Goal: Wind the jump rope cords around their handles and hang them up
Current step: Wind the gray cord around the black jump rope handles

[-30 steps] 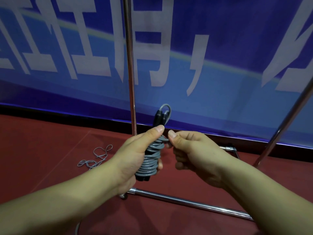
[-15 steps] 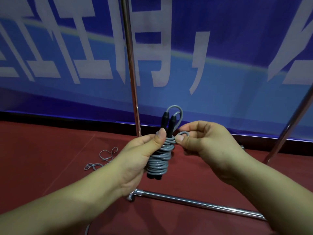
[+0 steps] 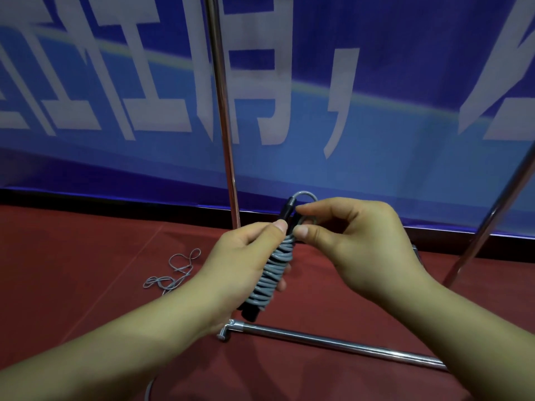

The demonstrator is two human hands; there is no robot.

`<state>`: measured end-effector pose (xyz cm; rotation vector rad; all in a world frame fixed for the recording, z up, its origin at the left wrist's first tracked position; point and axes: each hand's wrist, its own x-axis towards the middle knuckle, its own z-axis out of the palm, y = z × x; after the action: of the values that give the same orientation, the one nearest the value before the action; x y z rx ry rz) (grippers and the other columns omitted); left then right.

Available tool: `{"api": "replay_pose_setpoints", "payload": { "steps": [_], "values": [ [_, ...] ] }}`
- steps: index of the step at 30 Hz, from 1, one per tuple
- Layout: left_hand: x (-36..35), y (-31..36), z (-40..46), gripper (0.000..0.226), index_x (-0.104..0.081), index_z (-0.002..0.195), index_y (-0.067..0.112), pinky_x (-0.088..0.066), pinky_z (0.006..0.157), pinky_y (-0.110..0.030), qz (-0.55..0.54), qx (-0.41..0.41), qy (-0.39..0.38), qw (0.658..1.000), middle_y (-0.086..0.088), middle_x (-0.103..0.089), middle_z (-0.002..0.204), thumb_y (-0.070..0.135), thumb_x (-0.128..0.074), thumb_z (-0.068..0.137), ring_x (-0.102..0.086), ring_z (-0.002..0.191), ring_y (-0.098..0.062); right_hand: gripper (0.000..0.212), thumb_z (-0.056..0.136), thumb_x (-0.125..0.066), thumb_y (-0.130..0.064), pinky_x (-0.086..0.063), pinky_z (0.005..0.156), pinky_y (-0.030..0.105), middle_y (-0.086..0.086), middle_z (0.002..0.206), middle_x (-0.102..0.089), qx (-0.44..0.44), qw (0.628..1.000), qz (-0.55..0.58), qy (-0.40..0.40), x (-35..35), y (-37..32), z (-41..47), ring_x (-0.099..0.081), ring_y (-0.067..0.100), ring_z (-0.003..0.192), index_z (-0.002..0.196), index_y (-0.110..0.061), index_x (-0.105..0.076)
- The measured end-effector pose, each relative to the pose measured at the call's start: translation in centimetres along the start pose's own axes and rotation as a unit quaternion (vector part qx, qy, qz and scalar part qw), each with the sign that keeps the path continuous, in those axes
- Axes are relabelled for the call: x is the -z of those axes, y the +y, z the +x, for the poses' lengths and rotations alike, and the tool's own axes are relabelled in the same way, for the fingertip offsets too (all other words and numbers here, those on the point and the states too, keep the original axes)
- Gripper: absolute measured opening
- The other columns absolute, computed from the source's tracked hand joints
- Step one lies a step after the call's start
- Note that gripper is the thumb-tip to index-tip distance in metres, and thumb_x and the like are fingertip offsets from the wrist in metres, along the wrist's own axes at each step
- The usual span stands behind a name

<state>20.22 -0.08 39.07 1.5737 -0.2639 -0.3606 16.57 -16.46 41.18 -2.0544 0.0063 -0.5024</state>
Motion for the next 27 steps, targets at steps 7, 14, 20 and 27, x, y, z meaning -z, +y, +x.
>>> {"api": "replay_pose_setpoints", "payload": {
  "steps": [7, 14, 20, 27],
  "values": [
    [0.2, -0.2, 0.1, 0.026, -0.074, 0.089, 0.027, -0.050, 0.052, -0.033, 0.021, -0.004, 0.008, 1.000, -0.008, -0.070, 0.071, 0.043, -0.056, 0.097, -0.064, 0.056, -0.023, 0.027, 0.077, -0.083, -0.024, -0.047, 0.071, 0.013, -0.013, 0.083, -0.070, 0.060, 0.998, -0.029, 0.020, -0.7, 0.2, 0.0, -0.063, 0.004, 0.078, 0.096, -0.041, -0.073],
    [0.5, -0.4, 0.2, 0.025, -0.075, 0.092, 0.026, -0.050, 0.052, -0.030, 0.046, -0.017, 0.012, 0.999, -0.007, -0.072, 0.072, 0.041, -0.057, 0.097, -0.066, 0.057, -0.023, 0.018, 0.070, -0.086, -0.034, -0.049, 0.064, 0.018, -0.019, 0.073, -0.070, 0.008, 1.000, 0.010, 0.026, -0.7, 0.5, 0.3, -0.064, 0.003, 0.067, 0.079, -0.035, -0.071],
    [0.4, -0.6, 0.4, 0.026, -0.075, 0.090, 0.025, -0.048, 0.050, -0.028, 0.054, -0.022, 0.019, 0.998, -0.003, -0.069, 0.069, 0.042, -0.057, 0.097, -0.065, 0.056, -0.022, 0.015, 0.083, -0.076, -0.028, -0.050, 0.073, 0.010, -0.028, 0.079, -0.072, 0.033, 0.999, 0.020, 0.016, -0.8, 0.5, 0.1, -0.068, -0.011, 0.078, 0.082, -0.042, -0.071],
    [0.2, -0.6, 0.6, 0.027, -0.075, 0.089, 0.023, -0.051, 0.054, -0.028, 0.090, -0.054, 0.026, 0.994, -0.006, -0.064, 0.069, 0.041, -0.057, 0.098, -0.066, 0.059, -0.019, 0.004, 0.086, -0.075, -0.023, -0.044, 0.055, 0.010, -0.014, 0.062, -0.070, -0.026, 0.990, 0.134, 0.028, -1.2, 0.4, 0.2, -0.061, -0.003, 0.054, 0.082, -0.022, -0.075]
  ]
}}
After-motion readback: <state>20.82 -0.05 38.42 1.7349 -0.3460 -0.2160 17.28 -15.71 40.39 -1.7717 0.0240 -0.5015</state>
